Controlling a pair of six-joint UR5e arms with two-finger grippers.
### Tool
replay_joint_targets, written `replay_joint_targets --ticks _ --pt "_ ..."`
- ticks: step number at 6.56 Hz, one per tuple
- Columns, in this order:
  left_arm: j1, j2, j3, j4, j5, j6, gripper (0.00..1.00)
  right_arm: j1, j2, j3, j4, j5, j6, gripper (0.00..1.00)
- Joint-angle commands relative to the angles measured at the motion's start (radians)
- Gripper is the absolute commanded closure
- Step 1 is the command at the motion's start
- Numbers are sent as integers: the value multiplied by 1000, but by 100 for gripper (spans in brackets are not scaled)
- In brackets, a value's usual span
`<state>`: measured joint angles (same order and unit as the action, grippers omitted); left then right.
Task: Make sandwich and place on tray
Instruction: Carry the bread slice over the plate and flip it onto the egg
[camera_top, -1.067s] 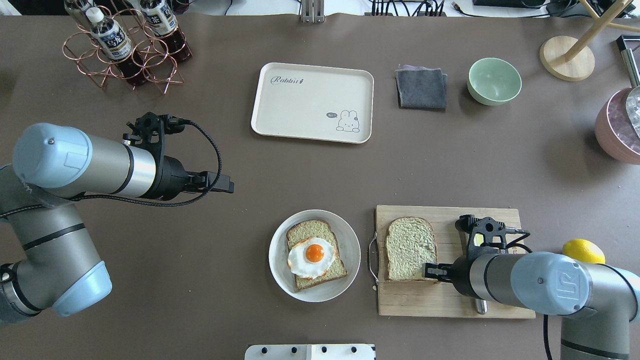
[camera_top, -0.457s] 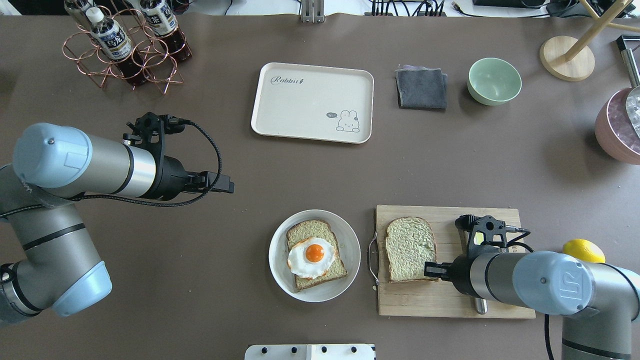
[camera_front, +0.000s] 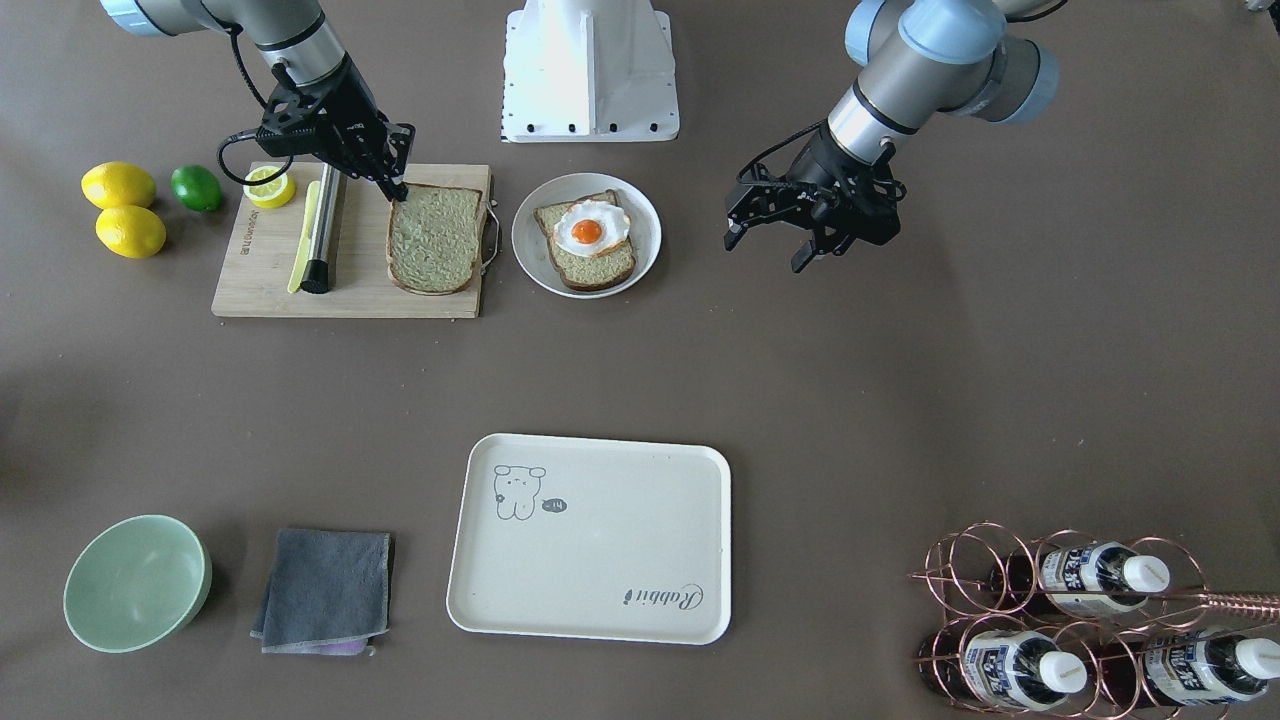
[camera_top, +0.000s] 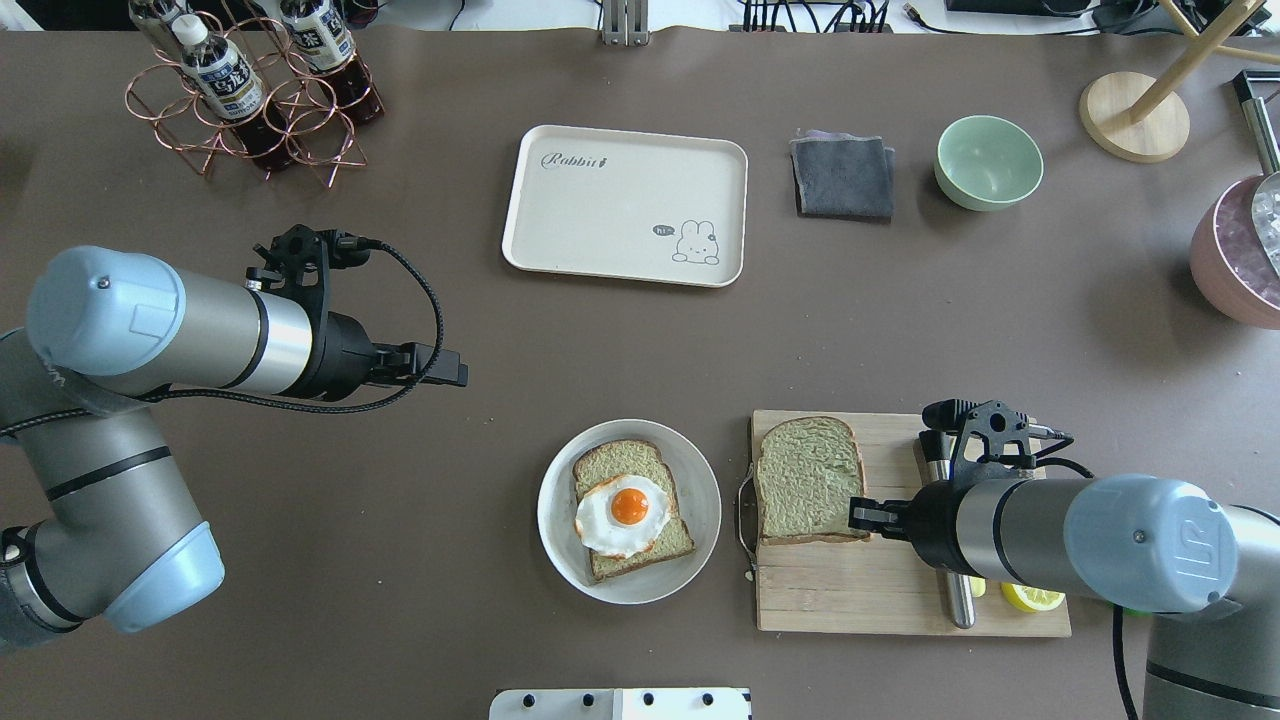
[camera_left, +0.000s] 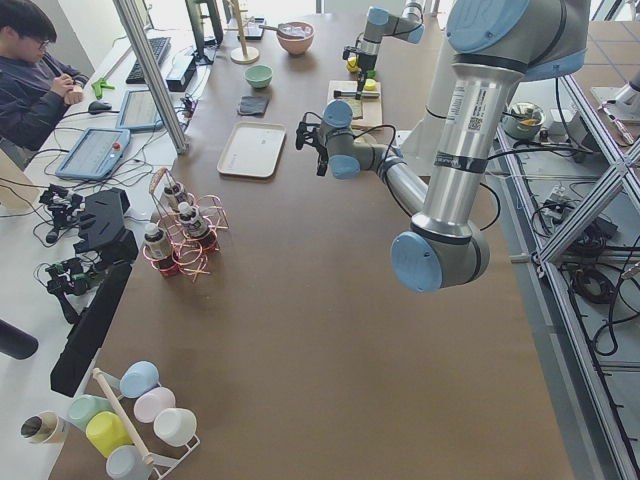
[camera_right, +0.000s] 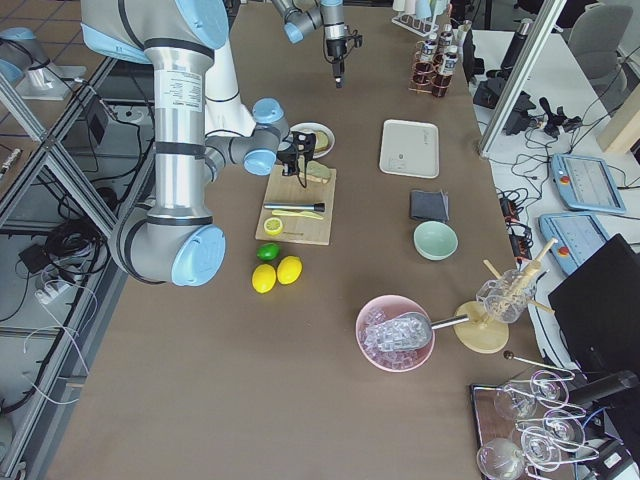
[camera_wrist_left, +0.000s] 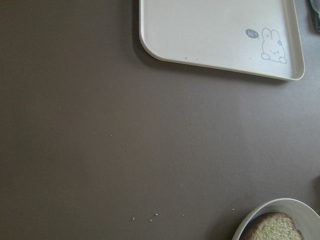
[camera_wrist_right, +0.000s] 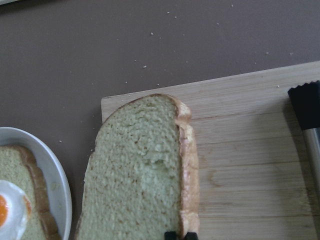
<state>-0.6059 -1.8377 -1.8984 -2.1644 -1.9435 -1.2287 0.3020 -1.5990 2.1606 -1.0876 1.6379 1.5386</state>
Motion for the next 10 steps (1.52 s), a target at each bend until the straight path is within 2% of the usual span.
replay_joint_targets --ticks 1,4,5,6,7,10 --pt "0 0 -1 0 0 0 2 9 45 37 0 10 -2 100" --pt "-2 2 -2 0 -2 0 2 -56 161 19 -2 -18 -6 100" --pt "-2 2 -8 0 -2 0 2 -88 236 -22 -3 -68 -11 100" --pt "-2 2 -8 0 -2 0 2 -92 288 -83 -5 -76 -49 100" --pt "-2 2 -7 -2 -2 0 2 -98 293 -94 -3 -76 -172 100" --pt "-2 3 -7 -2 -2 0 2 -92 321 -140 3 -84 -325 100"
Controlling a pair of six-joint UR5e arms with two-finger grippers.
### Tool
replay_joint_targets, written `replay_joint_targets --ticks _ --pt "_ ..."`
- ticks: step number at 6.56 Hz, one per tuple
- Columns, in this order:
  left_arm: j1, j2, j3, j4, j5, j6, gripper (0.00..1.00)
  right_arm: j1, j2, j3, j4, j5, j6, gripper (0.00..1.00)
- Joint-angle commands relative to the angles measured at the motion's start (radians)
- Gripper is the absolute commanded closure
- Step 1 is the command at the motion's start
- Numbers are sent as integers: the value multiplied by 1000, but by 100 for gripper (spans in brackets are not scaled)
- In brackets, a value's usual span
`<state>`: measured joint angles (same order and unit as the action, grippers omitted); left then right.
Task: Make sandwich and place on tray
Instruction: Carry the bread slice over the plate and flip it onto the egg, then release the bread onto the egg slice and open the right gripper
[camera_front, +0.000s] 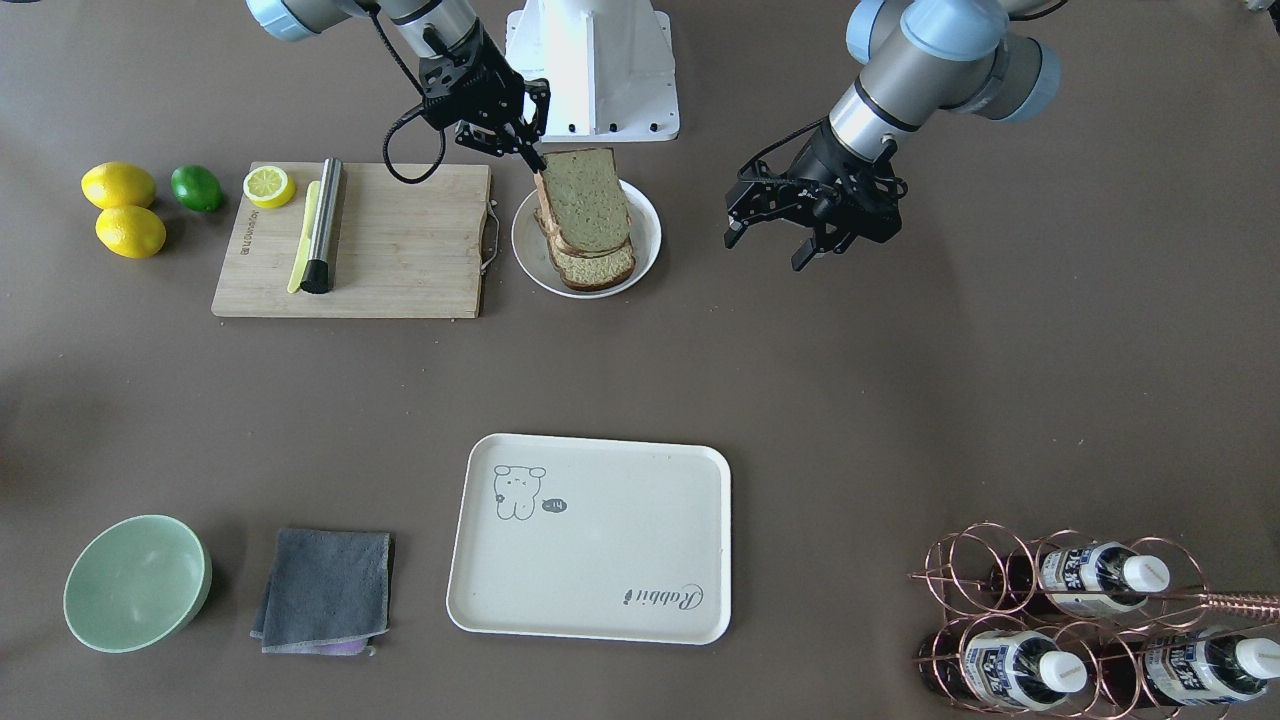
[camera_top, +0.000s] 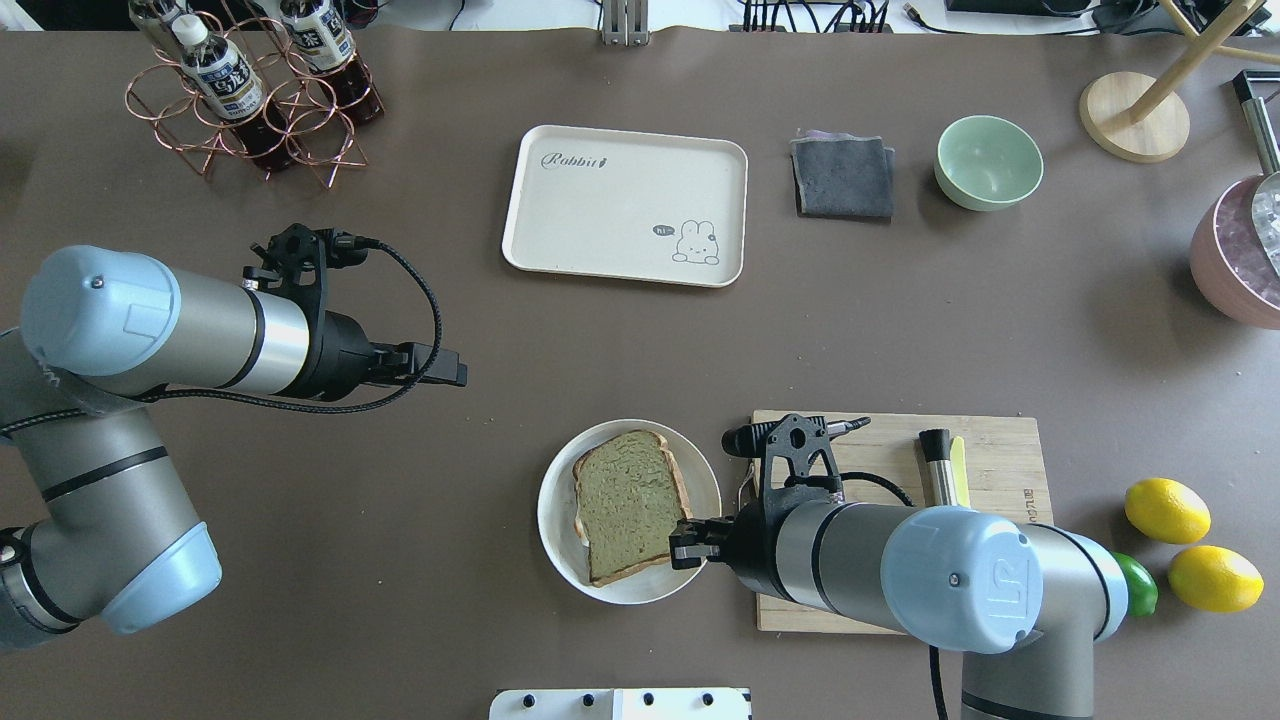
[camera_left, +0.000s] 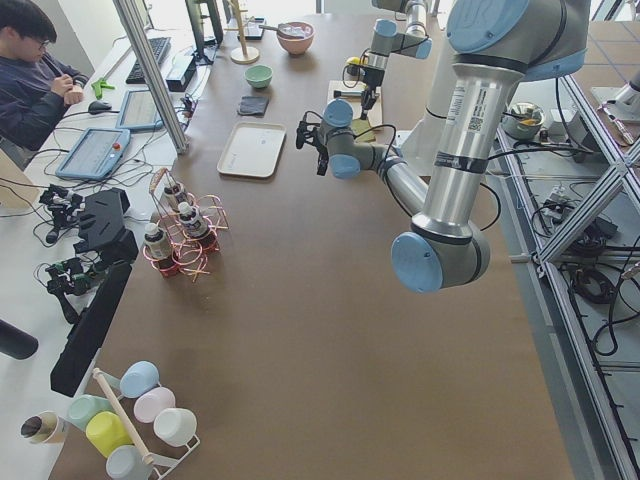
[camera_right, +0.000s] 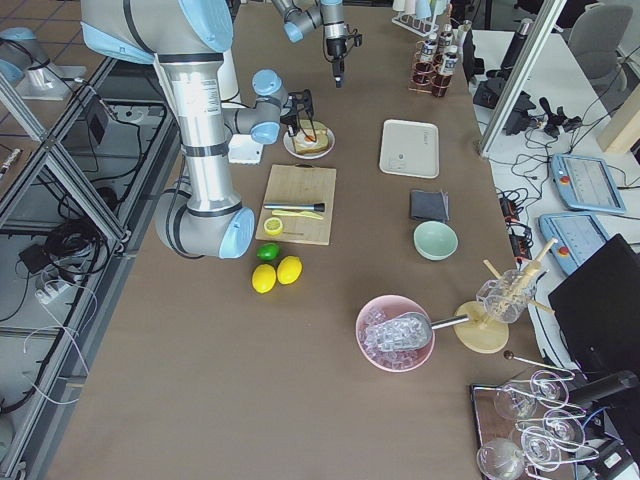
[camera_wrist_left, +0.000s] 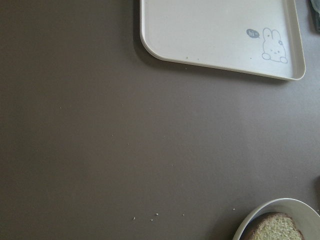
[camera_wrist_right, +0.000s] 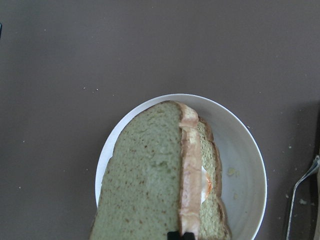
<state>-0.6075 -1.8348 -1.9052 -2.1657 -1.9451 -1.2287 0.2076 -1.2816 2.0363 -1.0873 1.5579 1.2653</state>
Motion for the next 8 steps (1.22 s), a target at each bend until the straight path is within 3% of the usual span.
replay_joint_targets --ticks 1,8 --pt "0 -1 -1 0 0 0 2 3 7 -30 6 -12 -53 100" --pt "2 0 5 0 2 -2 2 -4 36 -106 6 -73 -67 100"
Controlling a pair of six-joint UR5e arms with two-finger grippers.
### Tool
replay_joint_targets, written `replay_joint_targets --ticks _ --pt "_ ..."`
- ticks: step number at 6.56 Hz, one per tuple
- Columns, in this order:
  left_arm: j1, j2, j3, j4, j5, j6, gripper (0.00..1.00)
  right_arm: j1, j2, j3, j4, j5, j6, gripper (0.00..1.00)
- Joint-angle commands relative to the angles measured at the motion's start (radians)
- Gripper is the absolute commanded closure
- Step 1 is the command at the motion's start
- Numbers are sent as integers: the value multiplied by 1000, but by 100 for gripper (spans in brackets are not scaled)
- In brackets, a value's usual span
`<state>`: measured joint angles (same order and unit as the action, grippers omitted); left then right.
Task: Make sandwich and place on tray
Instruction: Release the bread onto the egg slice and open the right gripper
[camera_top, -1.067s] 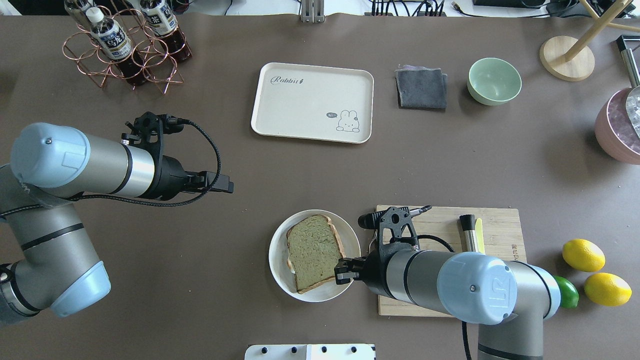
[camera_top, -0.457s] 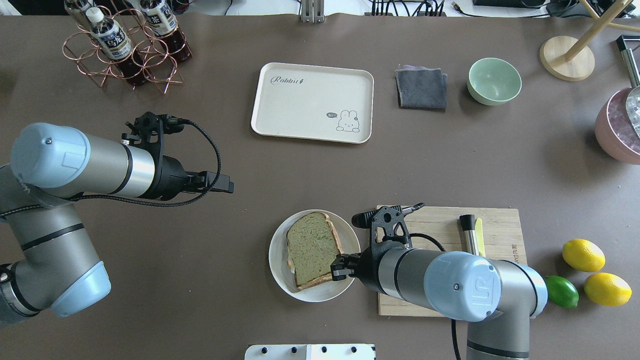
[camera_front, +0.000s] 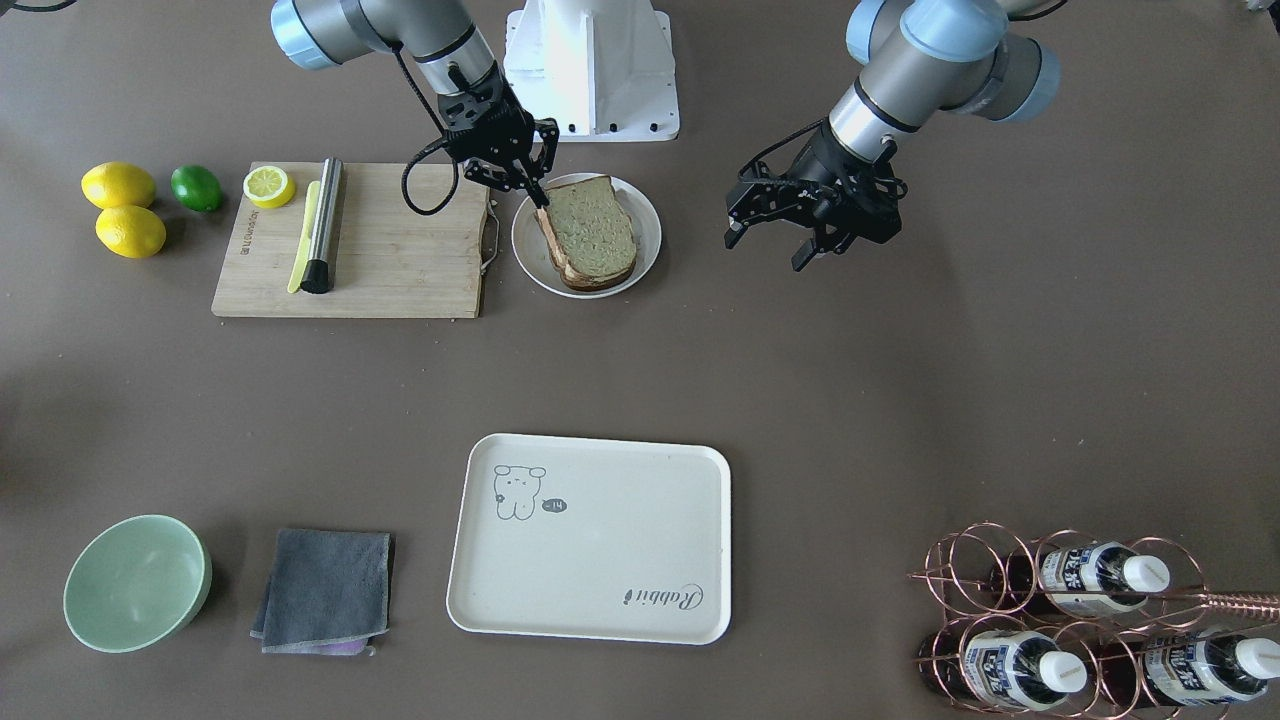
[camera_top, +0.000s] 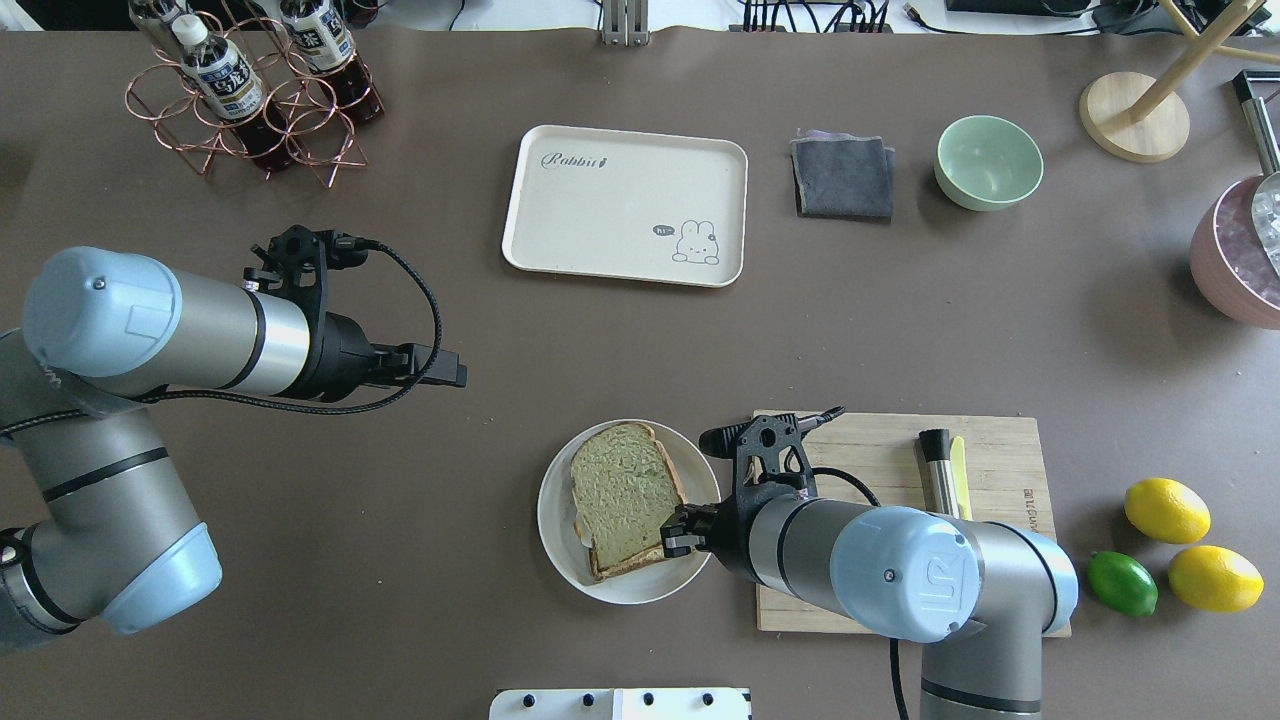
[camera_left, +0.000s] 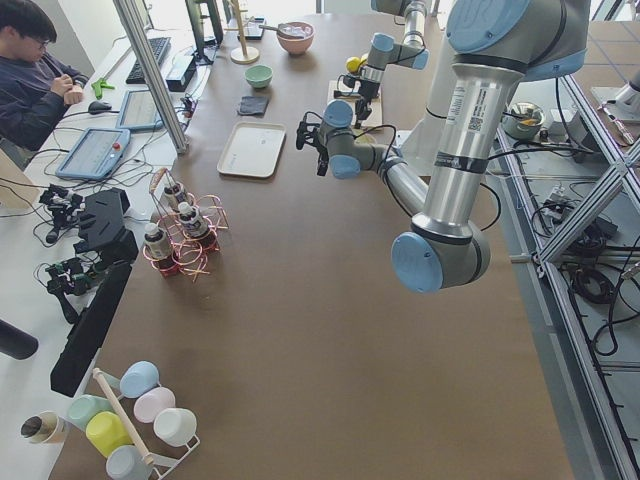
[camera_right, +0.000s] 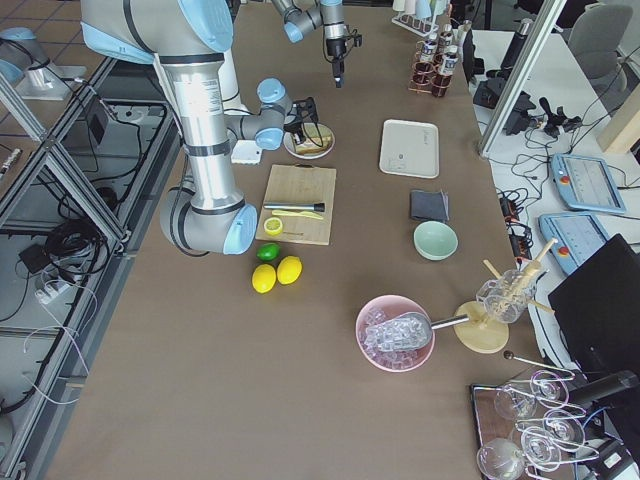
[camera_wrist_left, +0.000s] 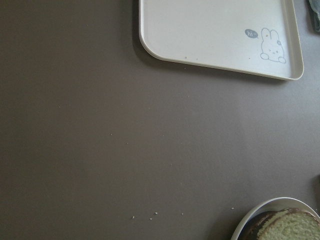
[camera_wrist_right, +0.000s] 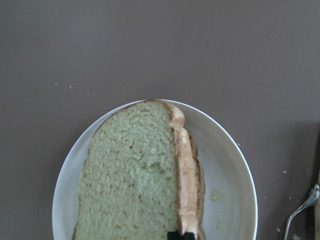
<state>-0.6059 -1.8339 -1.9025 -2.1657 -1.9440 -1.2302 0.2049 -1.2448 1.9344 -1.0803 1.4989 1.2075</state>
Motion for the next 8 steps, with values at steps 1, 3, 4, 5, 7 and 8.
replay_joint_targets --ticks 1,3,4,5,7,8 --pt "0 -1 3 0 -1 0 2 -8 2 -9 -1 -26 -12 100" --pt "0 -2 0 0 -1 0 2 -36 5 -9 -1 -105 4 0" --pt "2 -2 -4 0 -1 -2 2 -36 1 -3 0 -123 13 0" --pt "2 -14 -10 0 -1 -3 2 -24 -11 12 -1 -123 29 0" --pt "23 -56 -7 1 -4 -81 2 31 -85 46 -13 -108 148 0" --pt "47 -67 -4 4 0 -112 2 159 -122 46 -77 40 150 0"
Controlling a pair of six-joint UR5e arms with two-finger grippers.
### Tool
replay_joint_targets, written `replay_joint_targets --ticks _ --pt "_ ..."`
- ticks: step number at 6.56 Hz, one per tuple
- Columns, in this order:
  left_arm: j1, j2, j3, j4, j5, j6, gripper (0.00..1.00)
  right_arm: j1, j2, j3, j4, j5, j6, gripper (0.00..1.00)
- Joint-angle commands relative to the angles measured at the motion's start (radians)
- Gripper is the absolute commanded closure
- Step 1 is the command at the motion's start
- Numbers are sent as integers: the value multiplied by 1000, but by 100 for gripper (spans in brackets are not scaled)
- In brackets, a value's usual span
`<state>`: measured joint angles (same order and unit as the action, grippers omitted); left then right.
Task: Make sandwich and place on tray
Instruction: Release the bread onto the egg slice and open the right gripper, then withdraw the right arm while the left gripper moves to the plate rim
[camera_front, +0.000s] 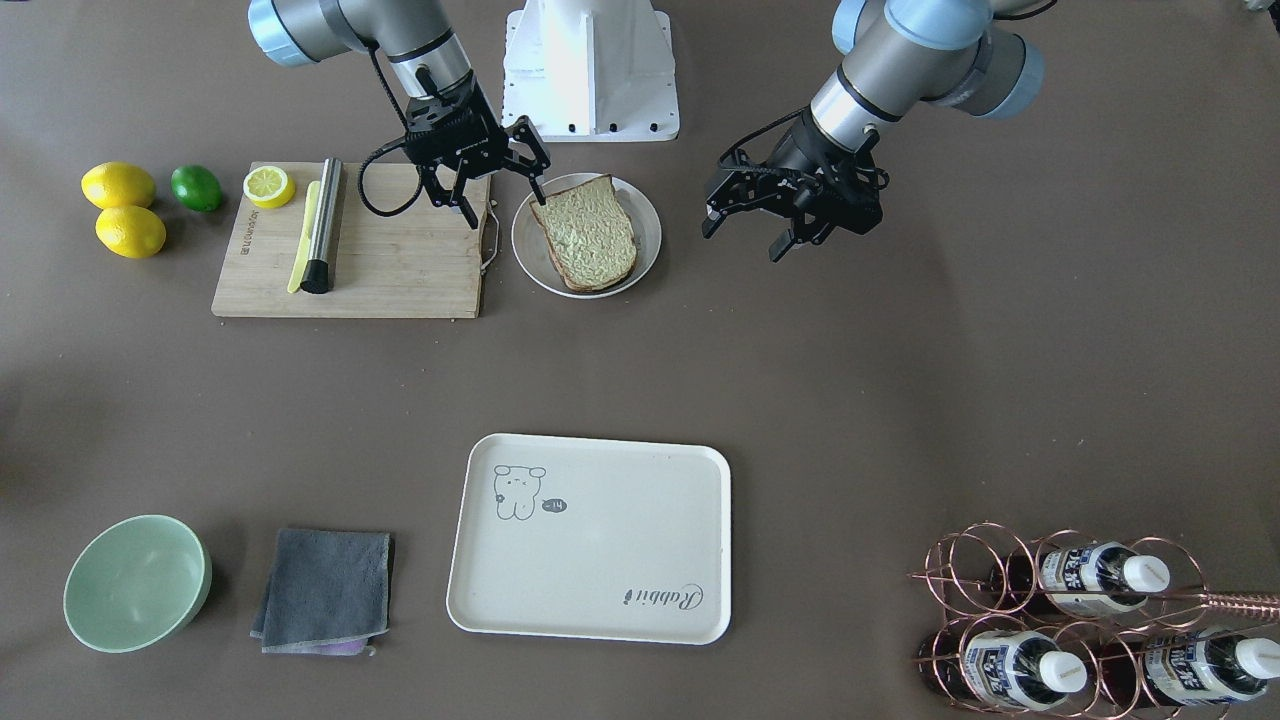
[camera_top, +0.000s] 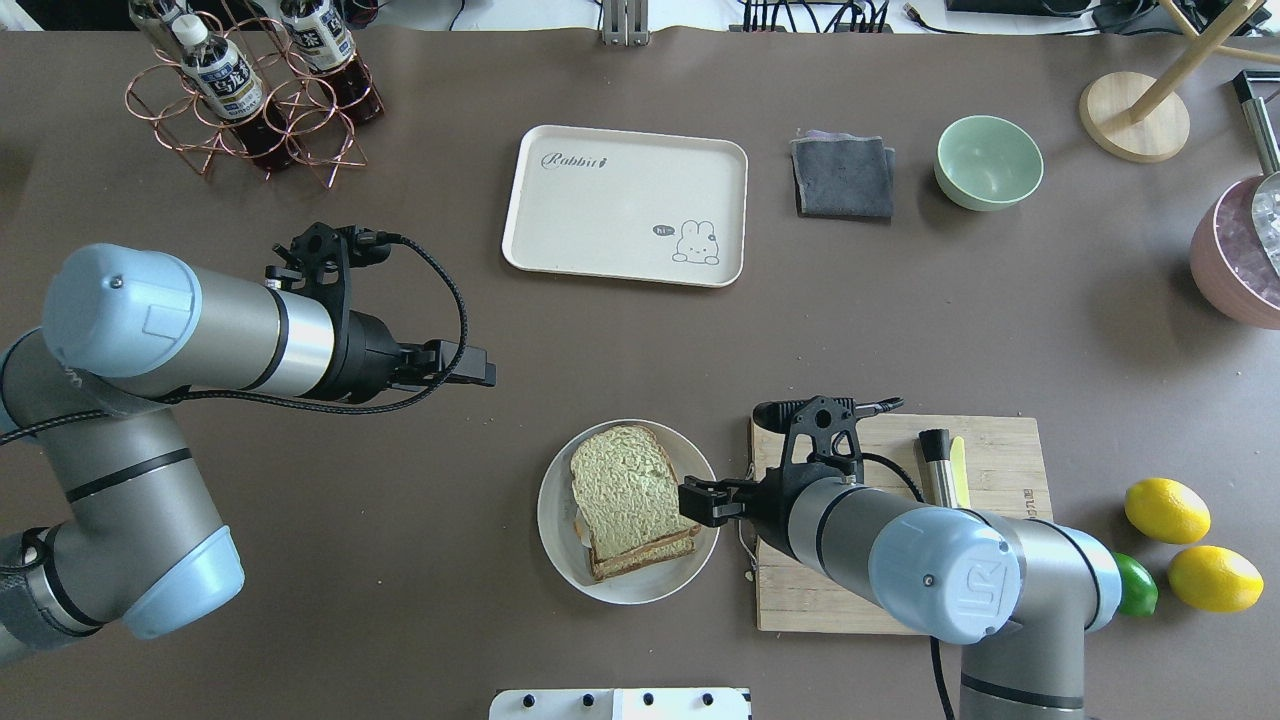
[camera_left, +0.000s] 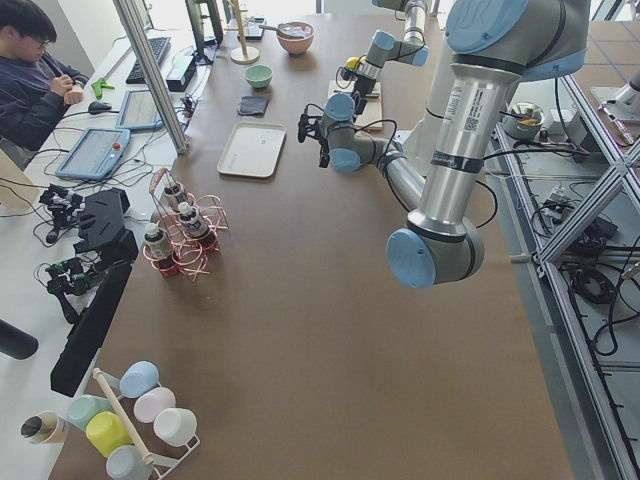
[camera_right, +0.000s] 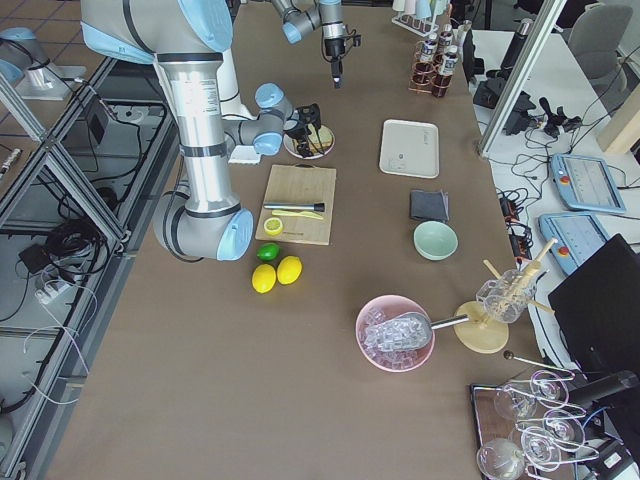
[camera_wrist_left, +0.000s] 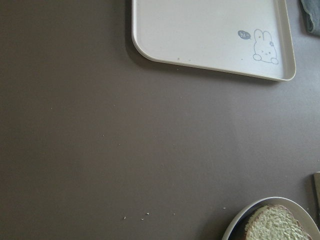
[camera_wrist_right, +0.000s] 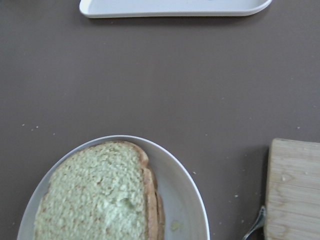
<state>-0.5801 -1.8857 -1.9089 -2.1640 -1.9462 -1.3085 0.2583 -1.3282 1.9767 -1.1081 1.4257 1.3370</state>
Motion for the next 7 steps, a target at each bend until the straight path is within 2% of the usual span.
replay_joint_targets --ticks 1,2,3,4,5,6,7 --pt "31 -15 2 9 4 -34 2 271 -36 5 -166 318 7 0" --pt "48 -16 2 22 13 -53 2 397 -26 5 -265 431 -86 0" --pt "104 -18 7 27 67 -63 2 538 -38 -2 -327 540 -321 0" --pt "158 -26 11 27 120 -69 2 682 -42 -9 -452 640 -564 0" --pt "190 -15 13 27 177 -80 2 790 -71 -4 -520 668 -769 0" --pt "236 -16 33 27 215 -103 2 882 -109 -12 -526 747 -879 0" --pt "268 -26 47 26 234 -115 3 998 -147 -30 -524 879 -948 0"
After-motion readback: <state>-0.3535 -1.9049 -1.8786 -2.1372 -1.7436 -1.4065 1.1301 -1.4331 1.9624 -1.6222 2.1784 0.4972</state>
